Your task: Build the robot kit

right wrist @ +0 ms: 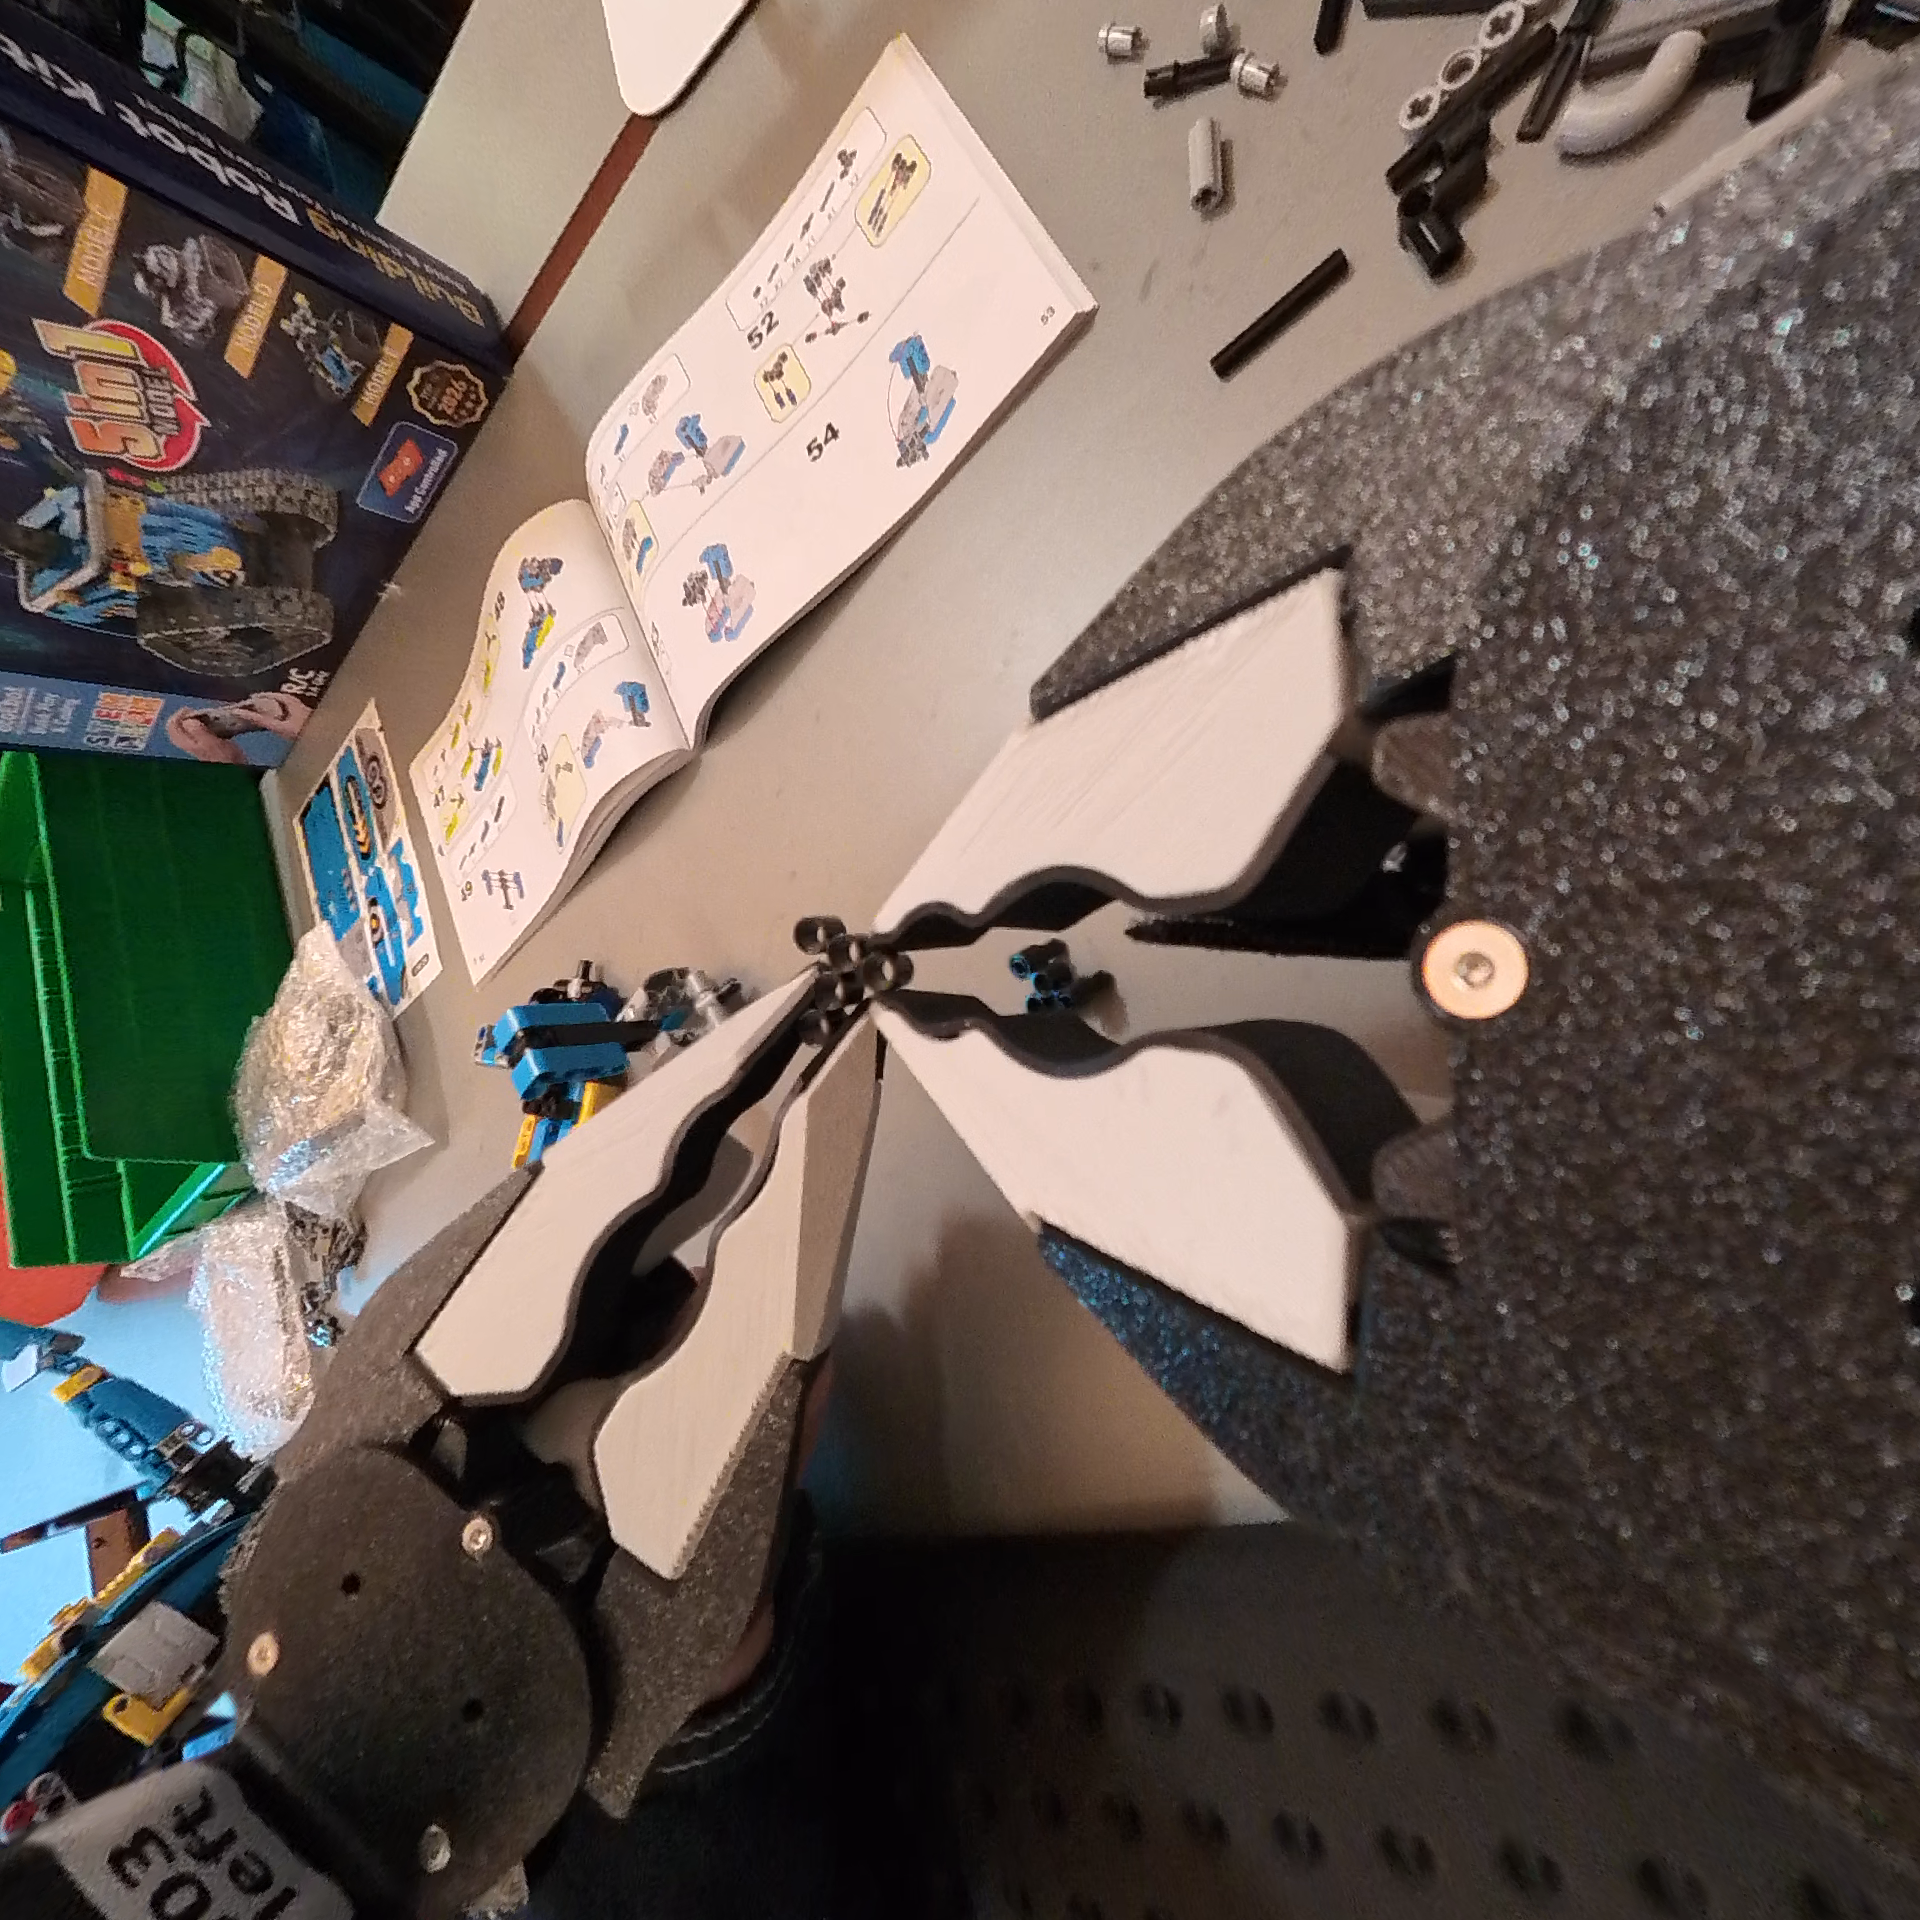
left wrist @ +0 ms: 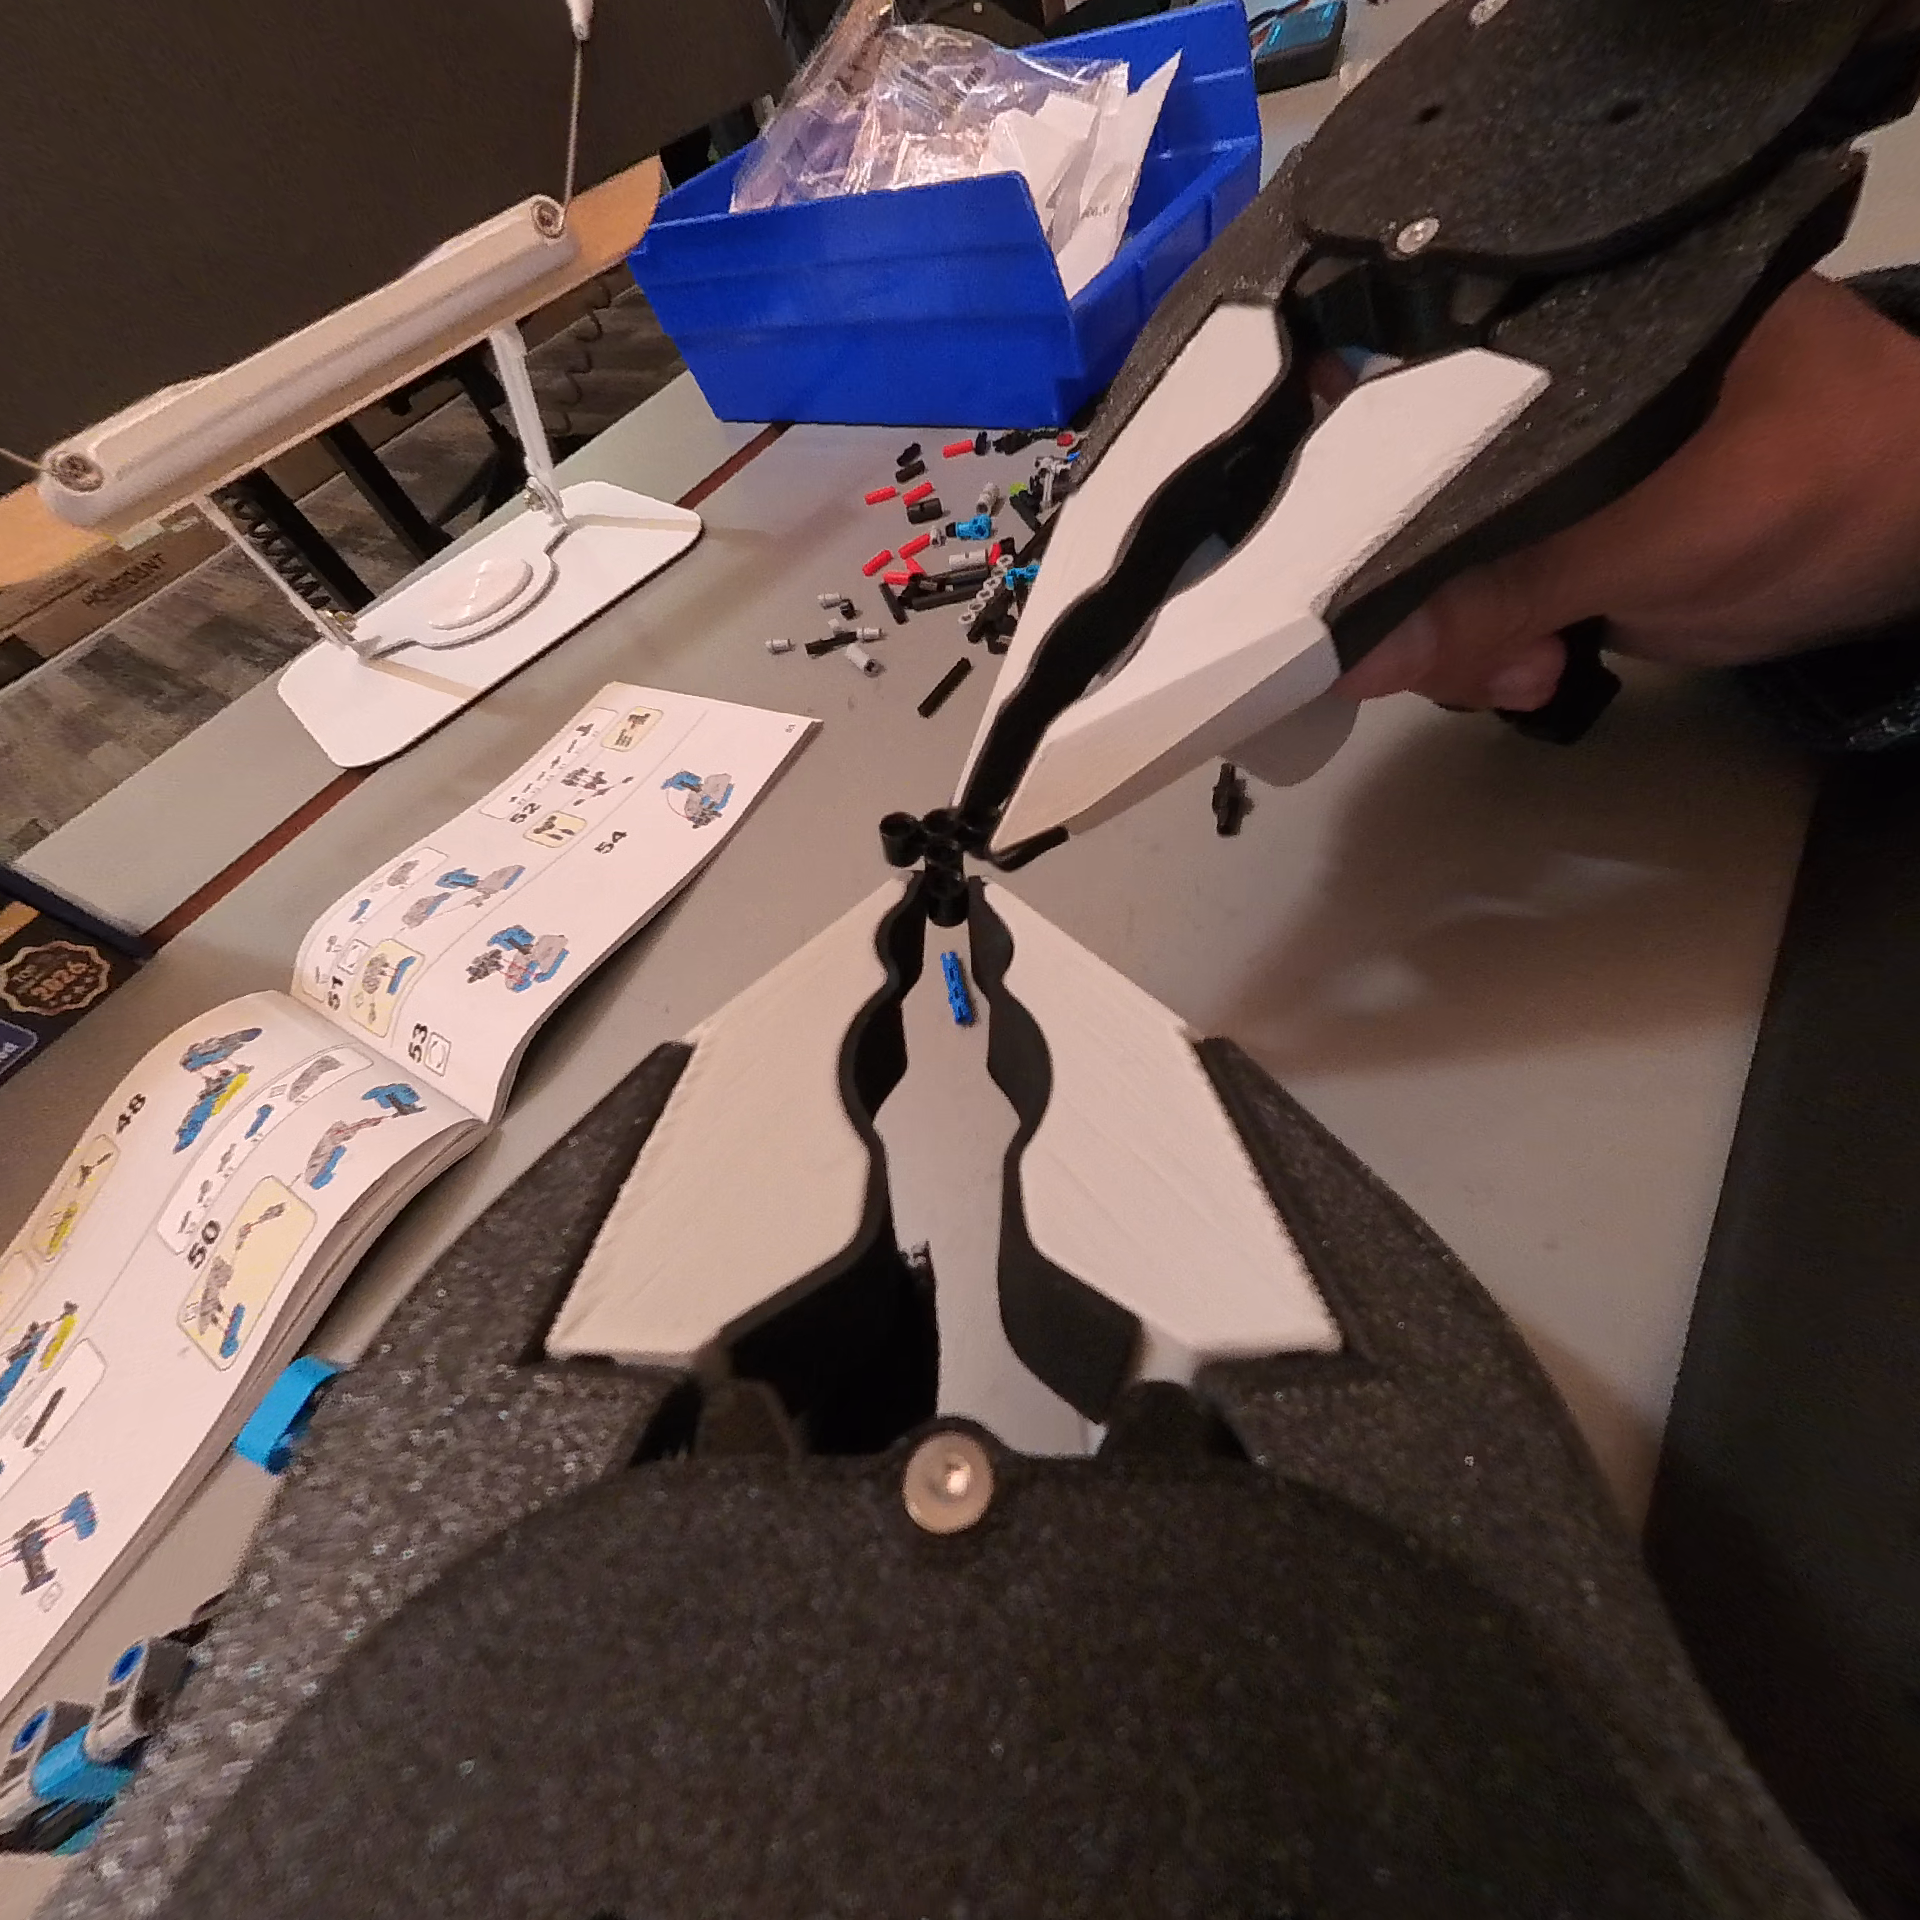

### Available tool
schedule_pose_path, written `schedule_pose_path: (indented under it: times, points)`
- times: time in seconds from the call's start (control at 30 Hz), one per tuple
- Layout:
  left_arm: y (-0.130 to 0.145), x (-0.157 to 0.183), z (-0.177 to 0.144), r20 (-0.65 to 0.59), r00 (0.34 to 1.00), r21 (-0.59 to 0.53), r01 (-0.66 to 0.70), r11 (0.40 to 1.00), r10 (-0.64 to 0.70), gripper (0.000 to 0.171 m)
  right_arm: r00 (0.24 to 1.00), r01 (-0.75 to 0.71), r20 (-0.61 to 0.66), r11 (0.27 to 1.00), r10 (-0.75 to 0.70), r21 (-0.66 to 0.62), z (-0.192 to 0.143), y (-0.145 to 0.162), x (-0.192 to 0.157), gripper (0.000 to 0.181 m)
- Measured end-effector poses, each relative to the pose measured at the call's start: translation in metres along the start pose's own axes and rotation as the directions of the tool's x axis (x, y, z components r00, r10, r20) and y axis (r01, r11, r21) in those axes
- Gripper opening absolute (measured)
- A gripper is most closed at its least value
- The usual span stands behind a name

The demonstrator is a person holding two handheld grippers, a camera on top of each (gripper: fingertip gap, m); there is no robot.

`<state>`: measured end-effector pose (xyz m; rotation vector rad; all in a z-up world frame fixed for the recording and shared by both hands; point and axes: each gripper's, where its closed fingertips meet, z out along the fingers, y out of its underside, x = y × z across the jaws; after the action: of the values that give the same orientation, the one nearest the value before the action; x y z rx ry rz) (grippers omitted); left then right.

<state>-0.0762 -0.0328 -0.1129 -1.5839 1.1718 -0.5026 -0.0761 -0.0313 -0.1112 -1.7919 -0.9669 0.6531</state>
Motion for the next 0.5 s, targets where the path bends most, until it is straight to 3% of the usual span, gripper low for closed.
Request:
schedule_pose_path:
  times: [0.3, 0.5]
  points:
    - [-0.002, -0.001, -0.002, -0.007, 1.0, 0.016, 0.017, 1.0, -0.017, 0.007, 1.0, 0.024, -0.006, 1.0, -0.024, 0.013, -0.001, -0.003, -0.001, 0.007]
    - [-0.013, 0.001, -0.01, -0.173, 0.951, 0.068, 0.272, 0.96, -0.257, 0.007, 0.998, -0.032, 0.06, 0.996, 0.027, 0.086, -0.007, -0.014, -0.006, 0.007]
